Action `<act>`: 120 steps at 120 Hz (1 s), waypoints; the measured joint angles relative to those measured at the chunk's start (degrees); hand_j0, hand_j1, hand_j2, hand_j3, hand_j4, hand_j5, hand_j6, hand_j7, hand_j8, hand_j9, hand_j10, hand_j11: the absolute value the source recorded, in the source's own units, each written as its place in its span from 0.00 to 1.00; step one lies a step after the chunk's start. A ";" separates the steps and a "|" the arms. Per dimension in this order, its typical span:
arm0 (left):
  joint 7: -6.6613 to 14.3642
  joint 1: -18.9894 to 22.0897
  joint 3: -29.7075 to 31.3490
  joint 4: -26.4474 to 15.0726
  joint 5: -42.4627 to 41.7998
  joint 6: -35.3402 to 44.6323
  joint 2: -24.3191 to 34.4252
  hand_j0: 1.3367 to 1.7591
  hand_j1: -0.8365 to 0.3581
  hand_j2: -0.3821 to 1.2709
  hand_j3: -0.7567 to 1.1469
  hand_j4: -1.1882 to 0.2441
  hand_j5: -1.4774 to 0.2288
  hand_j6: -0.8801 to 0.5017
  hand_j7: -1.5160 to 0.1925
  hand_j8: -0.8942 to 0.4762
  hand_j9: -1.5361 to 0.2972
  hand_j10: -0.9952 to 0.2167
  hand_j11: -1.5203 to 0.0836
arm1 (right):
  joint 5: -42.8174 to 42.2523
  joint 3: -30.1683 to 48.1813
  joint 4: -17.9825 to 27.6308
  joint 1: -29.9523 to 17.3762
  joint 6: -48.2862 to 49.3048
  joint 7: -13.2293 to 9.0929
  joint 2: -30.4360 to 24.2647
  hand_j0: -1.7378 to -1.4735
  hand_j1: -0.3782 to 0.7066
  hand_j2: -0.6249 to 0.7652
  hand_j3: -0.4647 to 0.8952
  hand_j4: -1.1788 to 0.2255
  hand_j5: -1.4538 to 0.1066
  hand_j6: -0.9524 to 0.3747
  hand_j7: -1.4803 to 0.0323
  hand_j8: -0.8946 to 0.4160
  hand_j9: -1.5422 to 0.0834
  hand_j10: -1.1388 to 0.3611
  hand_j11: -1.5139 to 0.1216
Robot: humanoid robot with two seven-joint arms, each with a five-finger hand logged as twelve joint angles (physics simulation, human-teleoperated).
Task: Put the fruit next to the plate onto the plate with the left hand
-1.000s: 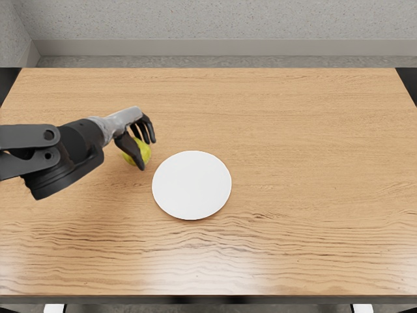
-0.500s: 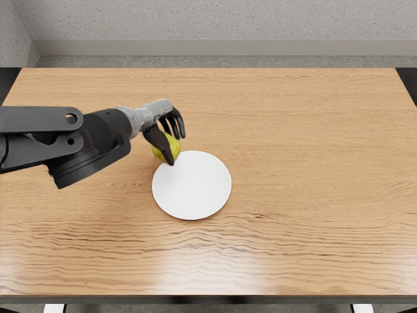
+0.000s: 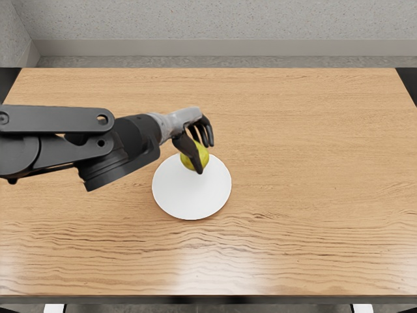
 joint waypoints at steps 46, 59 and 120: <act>-0.01 2.75 0.23 2.27 0.13 0.16 -1.42 0.74 0.40 0.64 0.40 0.29 0.18 0.27 0.22 0.39 0.23 0.46 0.26 | 0.00 -0.09 0.00 0.23 0.00 0.00 0.00 0.30 0.03 0.45 0.34 0.84 0.93 0.72 0.98 0.68 0.95 0.76 0.93; -0.02 2.76 -0.04 2.47 0.31 1.80 -0.80 0.75 0.45 0.57 0.40 0.36 0.30 0.27 0.33 0.37 0.33 0.43 0.37 | 0.00 -0.08 0.00 0.32 0.00 0.00 0.00 0.30 0.03 0.45 0.34 0.84 0.93 0.72 0.98 0.68 0.95 0.76 0.93; 0.00 2.76 -0.96 2.44 0.39 5.04 -0.80 0.76 0.73 0.29 0.40 0.64 0.65 0.45 0.68 0.47 0.64 0.61 0.72 | 0.00 -0.02 0.00 0.37 0.00 0.00 0.00 0.30 0.03 0.45 0.34 0.84 0.93 0.72 0.98 0.68 0.95 0.76 0.93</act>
